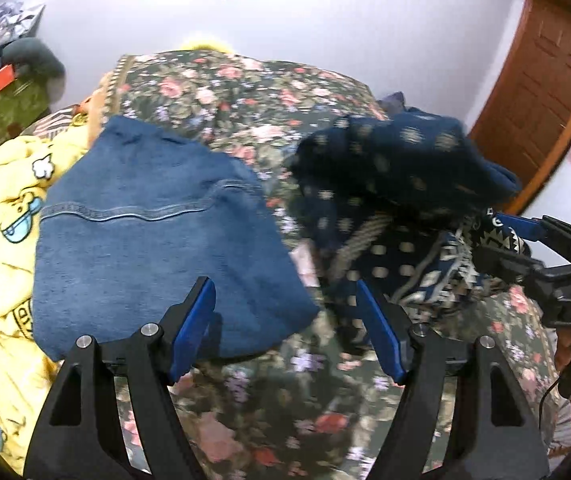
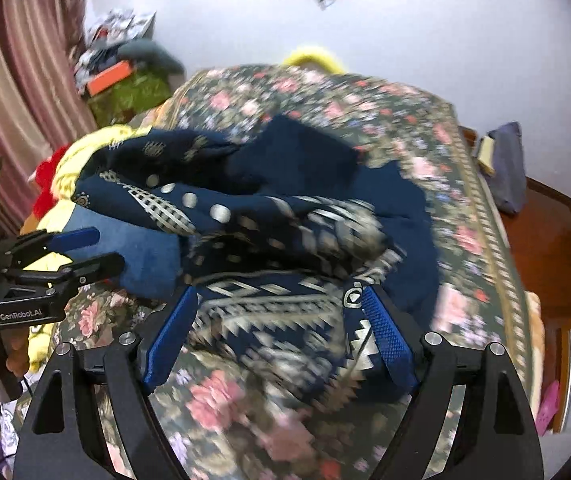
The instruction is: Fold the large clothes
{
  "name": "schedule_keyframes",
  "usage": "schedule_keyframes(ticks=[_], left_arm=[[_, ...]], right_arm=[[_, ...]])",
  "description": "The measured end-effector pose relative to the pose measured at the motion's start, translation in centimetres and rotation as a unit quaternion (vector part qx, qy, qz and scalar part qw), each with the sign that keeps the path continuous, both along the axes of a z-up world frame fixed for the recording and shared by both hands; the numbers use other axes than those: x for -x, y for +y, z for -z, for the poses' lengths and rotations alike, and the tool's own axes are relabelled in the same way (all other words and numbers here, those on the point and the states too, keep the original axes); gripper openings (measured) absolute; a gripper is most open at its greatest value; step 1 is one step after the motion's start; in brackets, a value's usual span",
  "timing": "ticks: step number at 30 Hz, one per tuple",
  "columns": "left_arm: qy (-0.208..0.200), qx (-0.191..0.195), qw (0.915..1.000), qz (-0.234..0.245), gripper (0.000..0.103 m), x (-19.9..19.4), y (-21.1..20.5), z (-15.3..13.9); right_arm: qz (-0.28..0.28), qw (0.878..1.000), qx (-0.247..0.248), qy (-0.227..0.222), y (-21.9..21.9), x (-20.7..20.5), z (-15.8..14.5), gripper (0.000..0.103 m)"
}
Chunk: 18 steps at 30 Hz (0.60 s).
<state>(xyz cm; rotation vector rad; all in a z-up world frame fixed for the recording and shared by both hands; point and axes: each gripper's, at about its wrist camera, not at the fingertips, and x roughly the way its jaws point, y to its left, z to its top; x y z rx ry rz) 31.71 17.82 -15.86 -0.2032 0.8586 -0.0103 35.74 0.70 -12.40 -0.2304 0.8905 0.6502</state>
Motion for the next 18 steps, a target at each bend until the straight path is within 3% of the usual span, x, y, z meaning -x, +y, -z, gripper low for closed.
schedule_keyframes(ticks=[4,8,13,15,18], left_arm=[[-0.002,0.005,1.0000,0.007,0.072,-0.7,0.3,0.4],[-0.013,-0.002,0.9997,0.022,0.072,-2.1,-0.6,0.2],[-0.021,-0.007,0.9992,0.034,0.072,-4.6,-2.3,-0.2],[-0.026,-0.012,0.9988,0.040,0.072,-5.4,-3.0,-0.5],[-0.029,-0.024,0.9981,0.048,0.072,-6.7,-4.3,-0.7]], right_arm=[[-0.004,1.000,0.029,-0.010,2.7,-1.7,0.9,0.082],[0.022,0.999,0.032,0.001,2.5,-4.8,0.8,0.082],[0.118,0.993,-0.004,0.022,-2.1,-10.0,0.1,0.082],[0.154,0.988,0.006,0.024,-4.2,-11.6,0.4,0.082],[0.205,0.977,0.057,-0.022,-5.9,-12.3,0.0,0.080]])
